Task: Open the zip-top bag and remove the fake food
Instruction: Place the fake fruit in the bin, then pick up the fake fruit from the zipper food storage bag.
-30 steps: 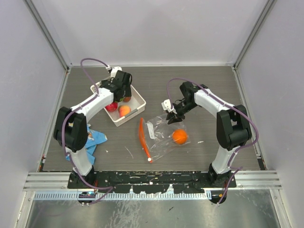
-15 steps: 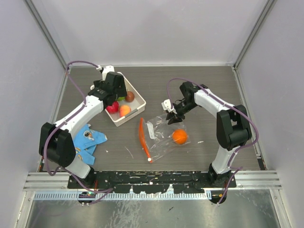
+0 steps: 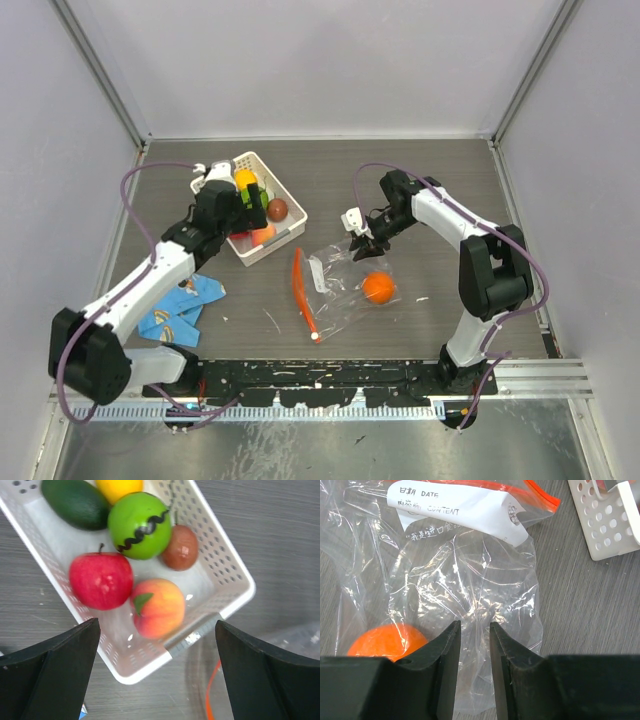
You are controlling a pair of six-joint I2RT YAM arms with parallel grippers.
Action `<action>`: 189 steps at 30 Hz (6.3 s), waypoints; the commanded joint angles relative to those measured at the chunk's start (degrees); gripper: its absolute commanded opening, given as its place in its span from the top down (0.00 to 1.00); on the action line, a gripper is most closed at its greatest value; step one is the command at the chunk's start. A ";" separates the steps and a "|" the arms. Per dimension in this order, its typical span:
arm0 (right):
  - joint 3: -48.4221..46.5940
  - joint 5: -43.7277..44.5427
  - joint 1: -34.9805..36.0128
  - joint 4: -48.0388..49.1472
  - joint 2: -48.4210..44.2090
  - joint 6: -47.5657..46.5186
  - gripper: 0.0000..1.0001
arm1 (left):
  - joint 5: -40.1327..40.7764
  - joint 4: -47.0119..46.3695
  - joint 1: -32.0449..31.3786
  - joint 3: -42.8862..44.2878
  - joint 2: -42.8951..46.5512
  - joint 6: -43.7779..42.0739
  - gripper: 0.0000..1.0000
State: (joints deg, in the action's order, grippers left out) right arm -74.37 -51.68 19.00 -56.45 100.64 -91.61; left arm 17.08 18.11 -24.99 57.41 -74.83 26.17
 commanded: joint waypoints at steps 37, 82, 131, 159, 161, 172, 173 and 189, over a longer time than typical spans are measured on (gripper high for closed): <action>16.37 6.65 -2.05 -3.41 -25.97 0.61 0.30 | -38.30 -26.50 -1.93 -37.26 30.21 13.47 0.25; 23.21 19.36 2.87 9.78 -15.74 11.99 0.98 | -30.45 -44.54 -20.41 -34.81 4.61 11.60 0.56; 25.58 19.06 9.46 17.52 -19.72 14.44 0.45 | -33.64 -58.48 -24.06 -33.65 -9.54 6.18 0.50; 19.59 8.88 12.64 14.54 -12.74 22.76 0.97 | -29.53 -64.75 -29.30 -32.42 -13.31 2.67 0.05; 19.22 7.91 12.64 14.08 -12.22 22.73 0.98 | -27.24 -64.78 -29.84 -32.36 -13.65 2.51 0.02; 18.49 6.72 13.85 13.46 -10.22 22.97 0.98 | -17.85 -66.80 -32.61 -31.10 -16.88 2.42 0.02; 18.47 6.81 13.93 13.47 -10.08 23.05 0.98 | -17.92 -67.10 -32.67 -31.00 -17.05 2.44 0.02; 18.18 8.87 13.95 13.38 -9.98 23.15 0.98 | -17.68 -71.68 -32.76 -31.96 -19.84 5.73 0.62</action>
State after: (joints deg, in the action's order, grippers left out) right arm -53.89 -41.71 32.53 -42.89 90.80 -68.82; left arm -2.63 -49.30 -57.39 25.36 -95.48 31.24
